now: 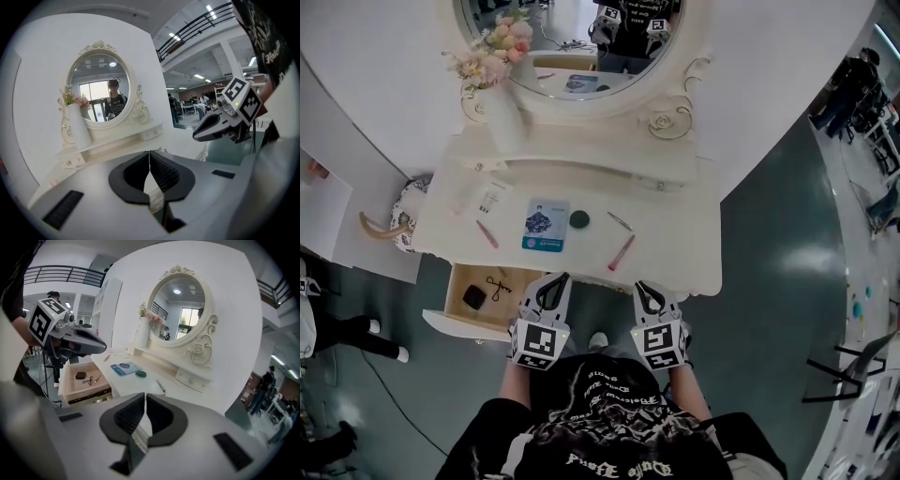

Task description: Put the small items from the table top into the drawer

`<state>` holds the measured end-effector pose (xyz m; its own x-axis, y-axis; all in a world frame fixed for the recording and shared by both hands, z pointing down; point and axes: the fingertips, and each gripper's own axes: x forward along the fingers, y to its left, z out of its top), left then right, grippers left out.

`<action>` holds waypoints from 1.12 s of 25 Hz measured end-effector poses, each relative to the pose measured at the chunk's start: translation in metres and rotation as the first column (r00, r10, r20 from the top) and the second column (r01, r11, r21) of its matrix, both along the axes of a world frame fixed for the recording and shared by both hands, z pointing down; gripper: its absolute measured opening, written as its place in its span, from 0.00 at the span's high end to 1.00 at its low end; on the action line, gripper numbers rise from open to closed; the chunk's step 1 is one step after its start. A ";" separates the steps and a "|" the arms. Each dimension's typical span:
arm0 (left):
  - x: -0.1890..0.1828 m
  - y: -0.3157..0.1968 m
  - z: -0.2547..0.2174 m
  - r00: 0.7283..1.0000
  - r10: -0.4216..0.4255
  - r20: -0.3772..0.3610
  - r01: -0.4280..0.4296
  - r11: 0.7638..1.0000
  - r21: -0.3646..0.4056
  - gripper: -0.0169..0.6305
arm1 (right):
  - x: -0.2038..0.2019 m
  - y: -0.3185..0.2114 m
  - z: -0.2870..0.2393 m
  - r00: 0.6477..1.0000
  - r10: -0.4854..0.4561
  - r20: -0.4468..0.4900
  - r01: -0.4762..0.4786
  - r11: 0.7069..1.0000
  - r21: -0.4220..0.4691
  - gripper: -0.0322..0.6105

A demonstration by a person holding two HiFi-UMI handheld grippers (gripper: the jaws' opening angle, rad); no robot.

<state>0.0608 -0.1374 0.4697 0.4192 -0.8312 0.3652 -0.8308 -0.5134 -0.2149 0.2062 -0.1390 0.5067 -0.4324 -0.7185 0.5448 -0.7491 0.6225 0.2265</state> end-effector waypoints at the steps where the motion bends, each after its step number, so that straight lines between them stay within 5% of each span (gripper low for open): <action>1: -0.002 -0.002 0.000 1.000 0.001 -0.002 -0.001 1.000 0.002 0.95 | -0.001 -0.001 0.000 1.000 0.005 -0.001 -0.005 1.000 0.000 0.93; 16: -0.036 -0.007 0.006 0.999 0.032 -0.002 -0.032 0.999 -0.027 0.95 | -0.021 -0.021 0.003 0.995 0.089 -0.039 -0.090 0.996 -0.026 0.93; 28: -0.076 -0.006 0.016 1.000 0.012 0.007 -0.012 0.998 -0.067 0.95 | -0.033 -0.044 0.021 0.982 0.189 -0.008 -0.188 0.972 -0.141 0.76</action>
